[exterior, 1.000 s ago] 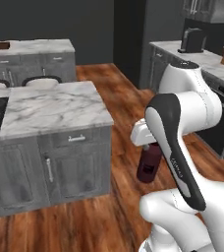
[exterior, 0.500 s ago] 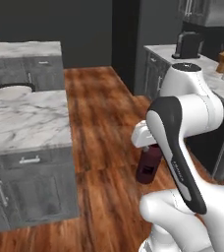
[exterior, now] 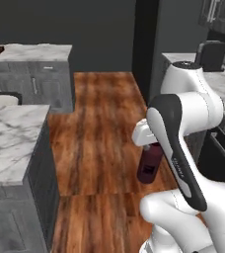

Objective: Place the drinks on the dining counter in a tight cluster.

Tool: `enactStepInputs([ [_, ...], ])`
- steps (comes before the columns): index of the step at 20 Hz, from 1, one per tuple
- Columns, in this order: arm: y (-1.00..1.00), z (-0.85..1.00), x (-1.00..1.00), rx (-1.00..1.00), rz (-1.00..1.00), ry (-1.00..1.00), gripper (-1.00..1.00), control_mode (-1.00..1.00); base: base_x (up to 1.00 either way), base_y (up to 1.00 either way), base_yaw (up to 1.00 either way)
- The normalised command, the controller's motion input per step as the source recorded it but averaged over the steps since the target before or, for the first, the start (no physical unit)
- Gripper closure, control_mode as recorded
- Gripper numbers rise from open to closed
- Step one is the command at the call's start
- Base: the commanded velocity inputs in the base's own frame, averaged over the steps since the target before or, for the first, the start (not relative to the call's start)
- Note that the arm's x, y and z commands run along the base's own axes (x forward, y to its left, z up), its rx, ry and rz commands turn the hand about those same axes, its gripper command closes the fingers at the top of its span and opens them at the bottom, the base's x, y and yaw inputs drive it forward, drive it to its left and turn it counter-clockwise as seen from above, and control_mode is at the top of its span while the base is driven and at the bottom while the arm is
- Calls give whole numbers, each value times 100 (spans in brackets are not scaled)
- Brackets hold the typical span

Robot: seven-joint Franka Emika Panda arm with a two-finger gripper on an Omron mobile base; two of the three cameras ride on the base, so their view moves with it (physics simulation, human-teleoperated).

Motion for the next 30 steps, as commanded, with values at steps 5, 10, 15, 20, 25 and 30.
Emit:
enactStepInputs([
  [5, 0, 0, 0, 0, 0, 0, 100, 100, 100, -75, 39],
  [10, 0, 0, 0, 0, 0, 0, 100, 100, 100, -50, 39],
  [15, 0, 0, 0, 0, 0, 0, 100, 100, 100, -35, 31],
  [20, 0, 0, 0, 0, 0, 0, 100, 100, 100, -52, 22],
  [25, 0, 0, 0, 0, 0, 0, 100, 100, 100, -65, 22],
  [30, 0, 0, 0, 0, 0, 0, 100, 100, 100, -59, 23],
])
